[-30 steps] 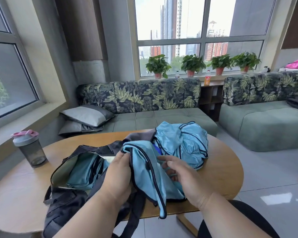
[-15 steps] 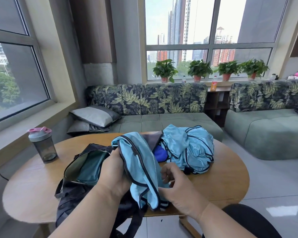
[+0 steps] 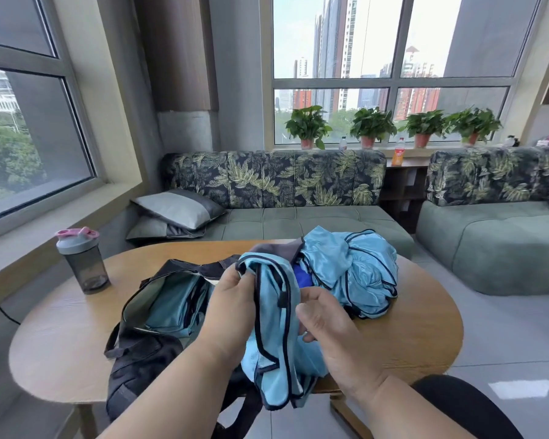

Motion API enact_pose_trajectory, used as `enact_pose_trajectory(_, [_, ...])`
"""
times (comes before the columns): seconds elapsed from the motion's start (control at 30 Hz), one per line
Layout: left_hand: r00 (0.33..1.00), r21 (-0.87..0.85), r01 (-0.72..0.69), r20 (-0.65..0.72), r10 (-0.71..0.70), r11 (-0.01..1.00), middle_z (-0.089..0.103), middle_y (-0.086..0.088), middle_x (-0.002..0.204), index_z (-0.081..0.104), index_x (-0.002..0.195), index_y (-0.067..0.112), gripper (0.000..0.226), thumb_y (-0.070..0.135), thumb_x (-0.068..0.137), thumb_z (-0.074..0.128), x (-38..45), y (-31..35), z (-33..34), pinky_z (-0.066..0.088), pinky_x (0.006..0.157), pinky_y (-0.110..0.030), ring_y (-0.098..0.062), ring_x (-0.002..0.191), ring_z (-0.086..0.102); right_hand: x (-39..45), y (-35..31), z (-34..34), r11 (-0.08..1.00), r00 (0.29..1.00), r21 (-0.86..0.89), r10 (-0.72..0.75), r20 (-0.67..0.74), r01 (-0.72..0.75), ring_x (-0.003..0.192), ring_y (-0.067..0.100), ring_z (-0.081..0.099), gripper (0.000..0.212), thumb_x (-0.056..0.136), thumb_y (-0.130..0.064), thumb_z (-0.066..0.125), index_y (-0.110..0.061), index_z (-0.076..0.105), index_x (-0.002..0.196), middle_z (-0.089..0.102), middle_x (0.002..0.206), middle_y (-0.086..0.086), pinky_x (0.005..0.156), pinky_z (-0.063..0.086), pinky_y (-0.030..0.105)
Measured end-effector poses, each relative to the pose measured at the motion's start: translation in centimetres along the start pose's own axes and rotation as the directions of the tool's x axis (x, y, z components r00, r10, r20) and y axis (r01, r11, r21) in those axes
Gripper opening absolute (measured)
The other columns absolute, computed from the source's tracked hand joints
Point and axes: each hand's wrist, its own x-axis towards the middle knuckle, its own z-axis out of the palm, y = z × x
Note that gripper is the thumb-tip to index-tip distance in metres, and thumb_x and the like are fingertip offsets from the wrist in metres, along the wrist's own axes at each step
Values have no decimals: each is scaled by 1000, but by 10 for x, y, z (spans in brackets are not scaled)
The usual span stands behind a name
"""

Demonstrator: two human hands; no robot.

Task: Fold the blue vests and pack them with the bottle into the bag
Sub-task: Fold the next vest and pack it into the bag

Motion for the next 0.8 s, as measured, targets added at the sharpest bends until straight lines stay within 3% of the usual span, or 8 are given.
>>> enact_pose_trajectory(0.07, [999, 109, -41, 32, 38, 993, 80, -14, 100, 74, 102, 18, 26, 15, 107, 49, -2, -1, 5, 60, 87, -51, -25, 87, 74, 3, -2, 5, 997, 1000, -68, -28, 1, 28, 104, 18, 73, 37, 82, -52, 77, -33, 71, 112, 78, 109, -2, 99, 57, 42])
enact_pose_trajectory(0.13, [996, 168, -75, 64, 65, 983, 80, -10, 97, 74, 100, 17, 24, 16, 108, 52, -4, -2, 7, 61, 82, -44, -21, 86, 75, 7, -3, 7, 986, 993, -161, -54, -101, 37, 102, 18, 74, 20, 89, -39, 75, -34, 73, 108, 79, 106, -4, 99, 57, 52])
enact_pose_trajectory(0.23, [988, 258, -131, 113, 105, 957, 79, -7, 96, 74, 95, 20, 19, 27, 107, 60, -1, -4, 1, 60, 84, -45, -21, 88, 74, 9, -4, -3, 999, 979, 16, -24, -200, 28, 105, 28, 74, 10, 100, -22, 67, -26, 75, 107, 79, 108, 4, 101, 55, 60])
enact_pose_trajectory(0.37, [986, 403, -140, 137, 91, 904, 74, 2, 83, 70, 90, 26, 18, 35, 104, 64, 6, -14, -16, 57, 80, -46, -15, 77, 65, 15, -12, -25, 982, 931, 186, 28, -363, 43, 99, 32, 73, 11, 102, -20, 62, -21, 71, 97, 78, 101, 12, 92, 56, 50])
enact_pose_trajectory(0.47, [965, 480, -144, 261, 16, 865, 70, 5, 79, 69, 91, 26, 19, 43, 95, 77, 7, -17, -23, 50, 67, -34, -12, 71, 60, 21, -17, -39, 967, 892, 247, 60, -447, 58, 95, 33, 72, 9, 102, -21, 62, -18, 71, 101, 76, 105, 18, 90, 56, 51])
enact_pose_trajectory(0.57, [917, 490, -88, 380, -121, 867, 75, 3, 87, 69, 101, 18, 32, 32, 83, 91, 10, -18, -31, 55, 70, -29, -14, 77, 69, 22, -20, -50, 946, 863, 316, 97, -496, 75, 92, 35, 73, 11, 104, -19, 60, -16, 71, 103, 76, 105, 21, 87, 57, 50])
enact_pose_trajectory(0.7, [920, 475, -61, 367, -134, 878, 80, -7, 99, 72, 108, 12, 18, 16, 93, 80, 13, -14, -33, 60, 78, -33, -22, 87, 75, 25, -8, -63, 984, 850, 169, 135, -509, -55, 98, 36, 75, 13, 92, -25, 66, -30, 73, 102, 78, 103, 11, 92, 60, 58])
enact_pose_trajectory(0.8, [924, 277, 65, 346, -162, 959, 78, -19, 108, 73, 112, 3, 18, 18, 103, 66, 14, -12, -28, 60, 83, -41, -36, 95, 75, 24, -3, -59, 986, 863, -55, 109, -494, -157, 108, 18, 67, 27, 89, -18, 66, -37, 65, 108, 70, 117, 0, 98, 55, 45])
